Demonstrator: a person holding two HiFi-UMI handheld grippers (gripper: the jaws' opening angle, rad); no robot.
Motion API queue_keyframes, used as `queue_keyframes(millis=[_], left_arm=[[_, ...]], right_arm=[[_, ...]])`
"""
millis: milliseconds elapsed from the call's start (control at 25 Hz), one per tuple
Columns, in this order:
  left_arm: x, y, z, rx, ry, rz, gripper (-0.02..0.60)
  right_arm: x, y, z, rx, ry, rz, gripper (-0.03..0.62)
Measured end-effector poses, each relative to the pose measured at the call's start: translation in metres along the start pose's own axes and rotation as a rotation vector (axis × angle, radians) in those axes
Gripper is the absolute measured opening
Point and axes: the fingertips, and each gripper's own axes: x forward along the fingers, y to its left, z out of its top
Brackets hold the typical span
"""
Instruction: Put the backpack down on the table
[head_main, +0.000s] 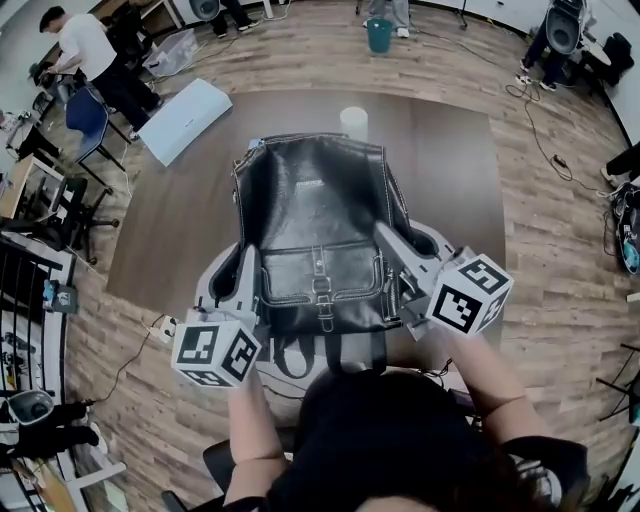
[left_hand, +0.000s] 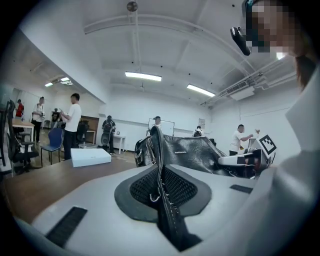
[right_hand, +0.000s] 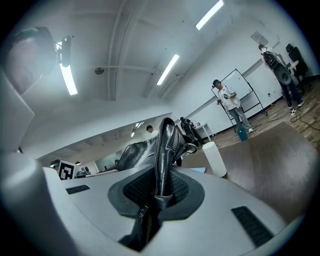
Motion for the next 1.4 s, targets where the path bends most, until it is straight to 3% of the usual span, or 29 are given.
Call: queue_keyframes(millis=[560, 1080, 1400], left_arm=[[0.069, 0.073, -0.032, -0.025, 0.120, -0.020, 0.064], [0.110, 0.096, -0.072, -0.014, 0.231, -0.029, 0.066], [0.123, 0.102, -0.083, -0.044, 0.282, -0.030, 0.066]], right_arm=[[0.076, -0.047, -0.038, 0.083, 0.053, -0.102, 0.052], [0.103, -0.092, -0.075, 0.132, 0.112, -0.188, 0.057], [0.110, -0.107, -0.084, 0.182, 0.151, -0.190, 0.058]])
